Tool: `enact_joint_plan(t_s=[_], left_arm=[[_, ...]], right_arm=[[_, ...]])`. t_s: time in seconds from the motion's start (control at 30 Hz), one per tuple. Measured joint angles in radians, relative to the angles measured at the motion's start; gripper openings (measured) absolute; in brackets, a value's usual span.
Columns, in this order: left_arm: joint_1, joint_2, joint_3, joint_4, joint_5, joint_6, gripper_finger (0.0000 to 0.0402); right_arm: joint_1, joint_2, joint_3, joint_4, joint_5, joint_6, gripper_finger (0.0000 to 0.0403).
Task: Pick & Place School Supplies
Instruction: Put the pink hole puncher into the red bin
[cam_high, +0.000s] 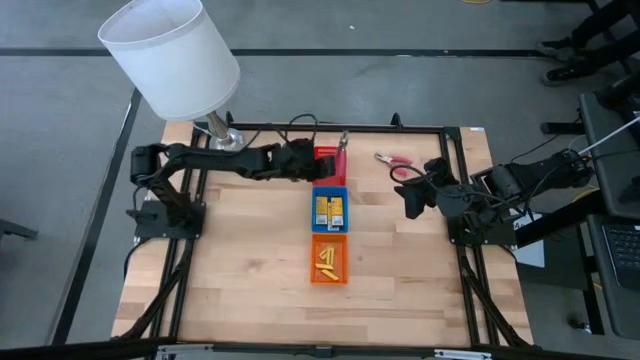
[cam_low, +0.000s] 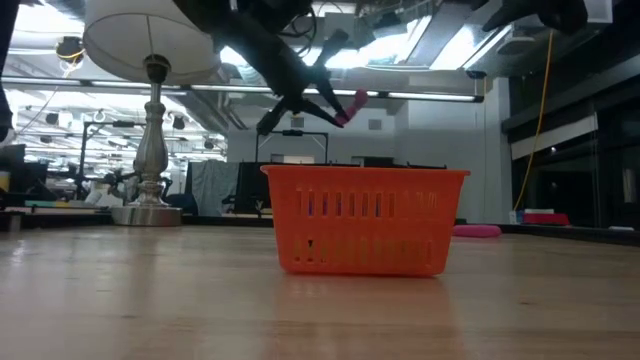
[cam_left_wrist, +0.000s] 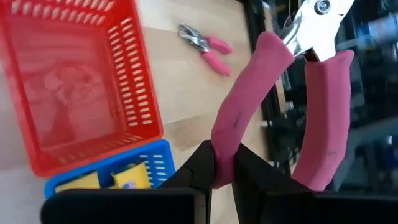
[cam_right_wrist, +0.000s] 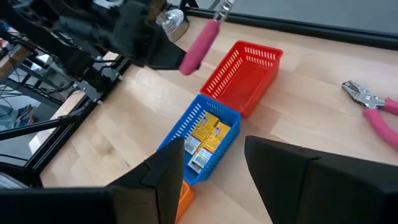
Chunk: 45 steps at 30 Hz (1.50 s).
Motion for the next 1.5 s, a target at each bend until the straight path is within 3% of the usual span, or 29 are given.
enact_joint_plan(t_s=[0.2, 0.4, 0.73, 1.17, 1.5], left_arm=[[-0.032, 0.034, 0.002, -0.083, -0.156, -0.206, 0.0028], [-0.036, 0.042, 0.002, -0.245, -0.180, -0.270, 0.0028], [-0.035, 0.135, 0.028, -0.267, -0.175, -0.292, 0.0028], [-0.033, 0.282, 0.238, -0.370, -0.126, -0.194, 0.0028], [-0.022, 0.290, 0.258, -0.438, -0.130, -0.196, 0.0028]], right_arm=[[0.029, 0.000, 0.000, 0.001, 0.016, 0.000, 0.0173], [0.055, 0.000, 0.000, 0.001, 0.052, -0.005, 0.0173], [0.063, 0.000, 0.000, 0.001, 0.066, -0.041, 0.0173], [0.075, 0.001, 0.000, 0.008, 0.063, -0.046, 0.0173], [0.132, 0.001, 0.000, 0.008, 0.113, -0.005, 0.0173]])
